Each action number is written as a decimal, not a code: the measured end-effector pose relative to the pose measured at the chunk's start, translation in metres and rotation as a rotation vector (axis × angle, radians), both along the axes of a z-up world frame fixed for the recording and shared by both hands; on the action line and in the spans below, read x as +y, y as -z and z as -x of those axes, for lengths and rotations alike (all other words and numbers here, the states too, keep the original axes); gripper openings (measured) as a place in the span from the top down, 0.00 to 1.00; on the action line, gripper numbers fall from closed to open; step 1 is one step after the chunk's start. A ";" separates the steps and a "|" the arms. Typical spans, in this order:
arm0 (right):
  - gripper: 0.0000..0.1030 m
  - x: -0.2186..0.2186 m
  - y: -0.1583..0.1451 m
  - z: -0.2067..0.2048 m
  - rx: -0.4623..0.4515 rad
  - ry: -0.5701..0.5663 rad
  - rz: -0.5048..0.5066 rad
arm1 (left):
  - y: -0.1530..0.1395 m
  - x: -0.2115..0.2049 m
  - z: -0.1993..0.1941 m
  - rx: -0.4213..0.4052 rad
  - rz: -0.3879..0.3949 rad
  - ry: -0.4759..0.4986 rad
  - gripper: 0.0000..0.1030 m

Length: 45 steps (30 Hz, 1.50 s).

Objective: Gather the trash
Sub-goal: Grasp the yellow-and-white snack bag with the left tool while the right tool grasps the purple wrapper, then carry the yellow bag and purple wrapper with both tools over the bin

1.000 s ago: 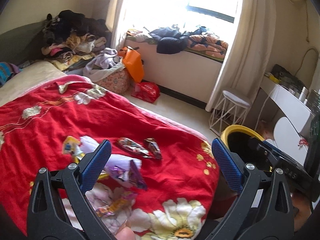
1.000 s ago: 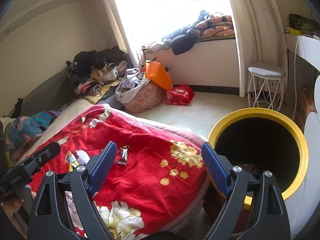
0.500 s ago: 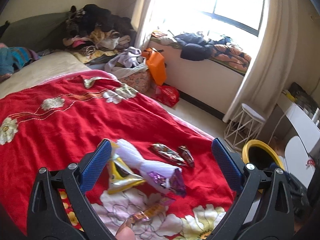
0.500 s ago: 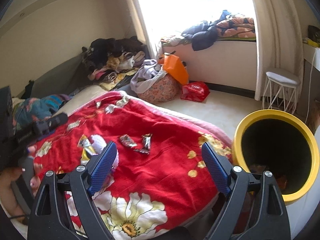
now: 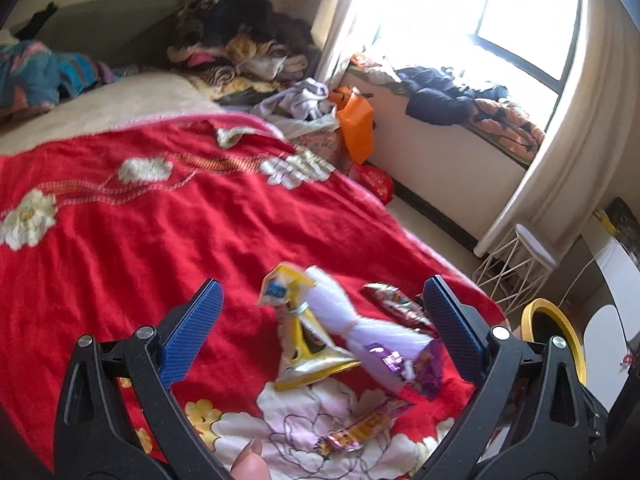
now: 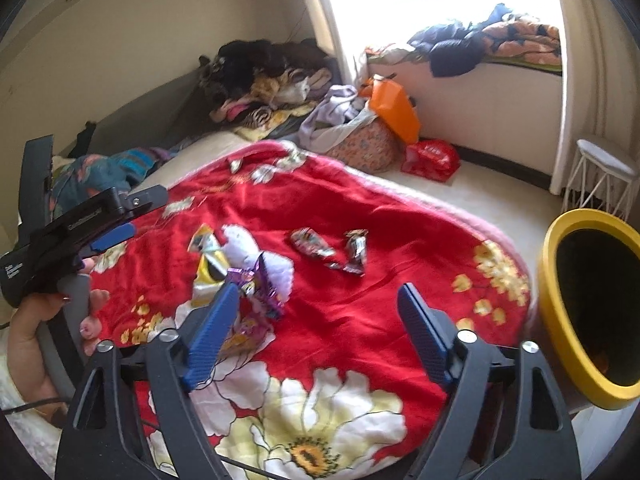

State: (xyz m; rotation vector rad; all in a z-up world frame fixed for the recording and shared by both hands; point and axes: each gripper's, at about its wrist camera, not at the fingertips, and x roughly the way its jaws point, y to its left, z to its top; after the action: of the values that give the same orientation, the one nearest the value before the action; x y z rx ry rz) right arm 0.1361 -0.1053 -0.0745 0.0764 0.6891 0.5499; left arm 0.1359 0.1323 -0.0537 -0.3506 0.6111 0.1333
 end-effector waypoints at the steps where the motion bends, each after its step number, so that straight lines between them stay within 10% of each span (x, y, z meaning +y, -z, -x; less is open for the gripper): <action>1: 0.33 0.004 0.002 -0.001 0.008 -0.009 0.002 | 0.004 0.003 -0.001 0.011 0.011 -0.003 0.10; 27: 0.92 0.046 0.042 -0.032 0.166 -0.151 -0.005 | 0.077 0.013 -0.017 0.206 0.157 0.063 0.55; 45: 0.94 0.029 0.024 0.001 0.094 -0.166 -0.032 | 0.073 0.002 -0.018 0.196 0.130 0.099 0.86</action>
State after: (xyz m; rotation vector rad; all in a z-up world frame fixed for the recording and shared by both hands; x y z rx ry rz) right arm 0.1352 -0.0764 -0.0982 0.0756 0.7829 0.7201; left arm 0.1537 0.1344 -0.1268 -0.4350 0.8320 0.0327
